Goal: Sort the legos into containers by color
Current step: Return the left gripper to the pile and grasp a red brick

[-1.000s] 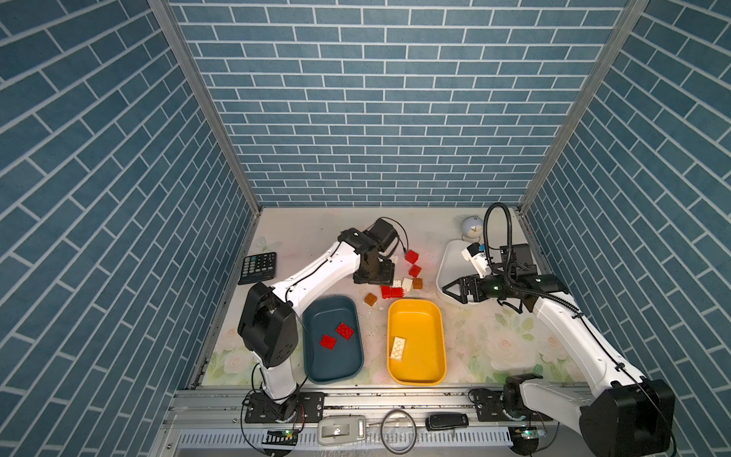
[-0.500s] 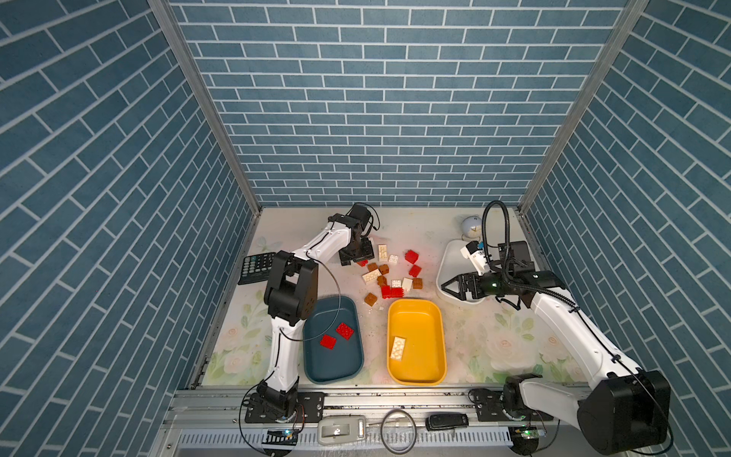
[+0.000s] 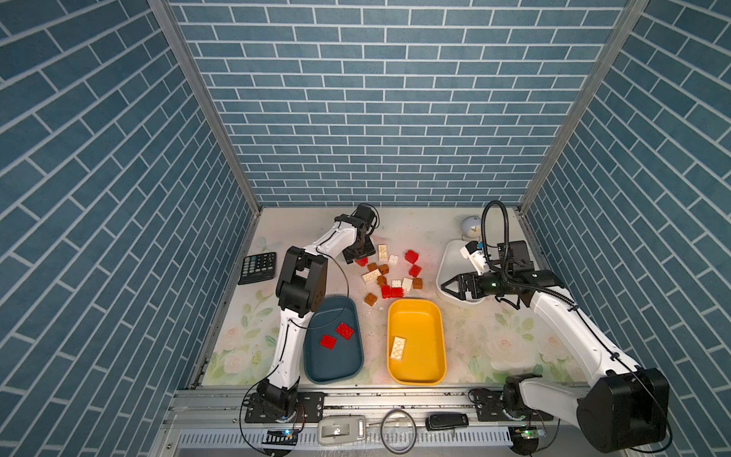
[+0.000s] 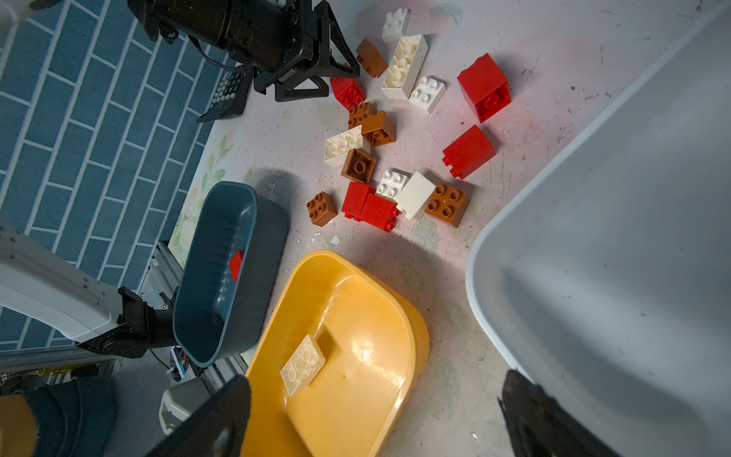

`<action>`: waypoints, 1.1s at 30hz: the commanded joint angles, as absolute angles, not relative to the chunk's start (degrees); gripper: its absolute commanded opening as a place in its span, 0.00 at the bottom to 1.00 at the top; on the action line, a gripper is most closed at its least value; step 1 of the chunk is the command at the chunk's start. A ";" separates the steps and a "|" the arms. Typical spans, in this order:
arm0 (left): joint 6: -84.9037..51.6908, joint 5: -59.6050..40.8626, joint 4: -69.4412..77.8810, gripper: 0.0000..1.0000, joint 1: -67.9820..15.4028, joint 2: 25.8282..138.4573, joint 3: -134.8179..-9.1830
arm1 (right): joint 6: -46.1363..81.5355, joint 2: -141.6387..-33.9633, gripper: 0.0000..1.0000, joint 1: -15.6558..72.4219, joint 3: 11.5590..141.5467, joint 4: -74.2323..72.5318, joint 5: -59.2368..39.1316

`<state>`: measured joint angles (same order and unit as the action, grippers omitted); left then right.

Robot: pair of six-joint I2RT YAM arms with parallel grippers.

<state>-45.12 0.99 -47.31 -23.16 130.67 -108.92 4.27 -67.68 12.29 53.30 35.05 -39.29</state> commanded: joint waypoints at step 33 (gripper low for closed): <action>-30.27 2.00 -63.47 0.30 -22.39 92.21 -80.38 | 8.24 -67.95 0.99 12.50 53.89 29.51 -48.66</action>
<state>-32.10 2.26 -57.08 -22.63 95.72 -84.31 6.26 -68.38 12.32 53.52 31.99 -45.17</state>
